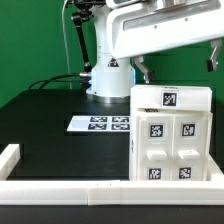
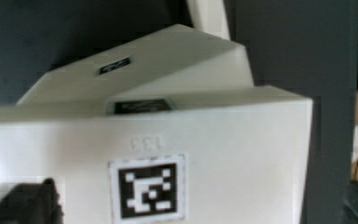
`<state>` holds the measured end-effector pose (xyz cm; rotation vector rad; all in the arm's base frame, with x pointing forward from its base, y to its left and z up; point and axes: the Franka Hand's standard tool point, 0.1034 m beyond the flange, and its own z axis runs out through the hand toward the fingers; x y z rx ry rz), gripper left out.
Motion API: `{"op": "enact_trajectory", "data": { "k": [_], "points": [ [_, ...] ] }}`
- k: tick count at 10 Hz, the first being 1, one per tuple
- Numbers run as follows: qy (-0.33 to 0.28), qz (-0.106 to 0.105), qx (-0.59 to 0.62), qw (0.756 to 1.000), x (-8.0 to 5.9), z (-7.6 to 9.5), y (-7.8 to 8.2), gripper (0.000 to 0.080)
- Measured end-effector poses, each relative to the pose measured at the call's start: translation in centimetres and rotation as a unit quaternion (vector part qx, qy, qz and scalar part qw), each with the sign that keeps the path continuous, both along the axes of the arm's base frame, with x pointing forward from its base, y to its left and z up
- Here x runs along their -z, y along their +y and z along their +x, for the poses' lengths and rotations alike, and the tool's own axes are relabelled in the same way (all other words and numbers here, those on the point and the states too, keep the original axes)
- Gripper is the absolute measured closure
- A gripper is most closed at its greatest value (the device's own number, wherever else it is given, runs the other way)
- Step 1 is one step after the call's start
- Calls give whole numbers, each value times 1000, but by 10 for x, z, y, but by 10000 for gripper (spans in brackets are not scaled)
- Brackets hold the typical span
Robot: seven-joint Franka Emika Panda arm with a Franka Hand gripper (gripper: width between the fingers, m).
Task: Assemble cabinet
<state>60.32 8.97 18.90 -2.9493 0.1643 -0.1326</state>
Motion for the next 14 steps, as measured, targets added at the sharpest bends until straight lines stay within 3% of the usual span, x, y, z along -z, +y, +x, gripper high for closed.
{"op": "enact_trajectory", "data": {
  "k": [5,7,11,14],
  "points": [
    [-40,-31,-188,981,-1,4,-2,2],
    [-72,-59,-331,939,1,7,-7,2],
    [-88,-100,-549,825,10,13,-11,2],
    [-77,-121,-616,775,28,7,-6,2]
  ]
}}
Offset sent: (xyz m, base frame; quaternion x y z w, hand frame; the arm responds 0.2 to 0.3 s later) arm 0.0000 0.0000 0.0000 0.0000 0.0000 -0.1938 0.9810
